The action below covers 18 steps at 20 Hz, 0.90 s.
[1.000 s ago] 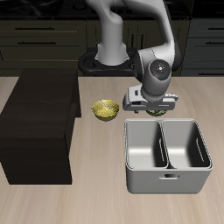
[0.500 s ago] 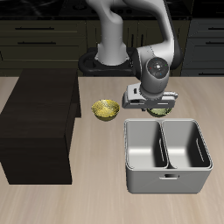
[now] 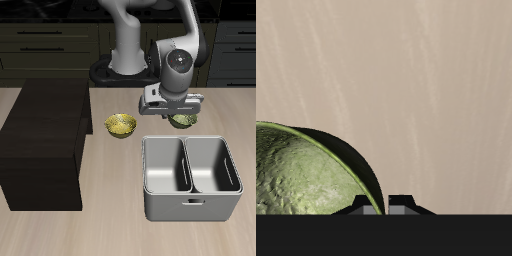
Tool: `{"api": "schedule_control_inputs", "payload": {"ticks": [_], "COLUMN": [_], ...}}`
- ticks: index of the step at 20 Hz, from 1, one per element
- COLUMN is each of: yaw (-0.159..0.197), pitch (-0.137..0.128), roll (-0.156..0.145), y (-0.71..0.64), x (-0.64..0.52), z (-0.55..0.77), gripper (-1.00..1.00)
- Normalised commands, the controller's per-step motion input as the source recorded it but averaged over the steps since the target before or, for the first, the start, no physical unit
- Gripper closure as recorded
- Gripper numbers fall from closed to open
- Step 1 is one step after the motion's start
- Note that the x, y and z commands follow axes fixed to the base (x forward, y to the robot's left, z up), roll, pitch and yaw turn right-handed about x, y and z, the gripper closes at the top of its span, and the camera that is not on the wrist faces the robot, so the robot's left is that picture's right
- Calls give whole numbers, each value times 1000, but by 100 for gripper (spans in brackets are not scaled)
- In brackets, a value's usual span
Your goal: Place the green bowl on top of the shelf
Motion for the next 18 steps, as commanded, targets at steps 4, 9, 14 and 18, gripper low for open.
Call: {"api": "schedule_control_inputs", "payload": {"ticks": [4,9,14,18], "yaw": [9,12,17,-8], "pitch": [-88,-109,-67,-72], "roll": [2,-6,10,-5], "y": [-89,-104,-38,-43], "x": [42,-6,-71,-63], "z": [606,654,512,478], "gripper": [100,100,100,100]}}
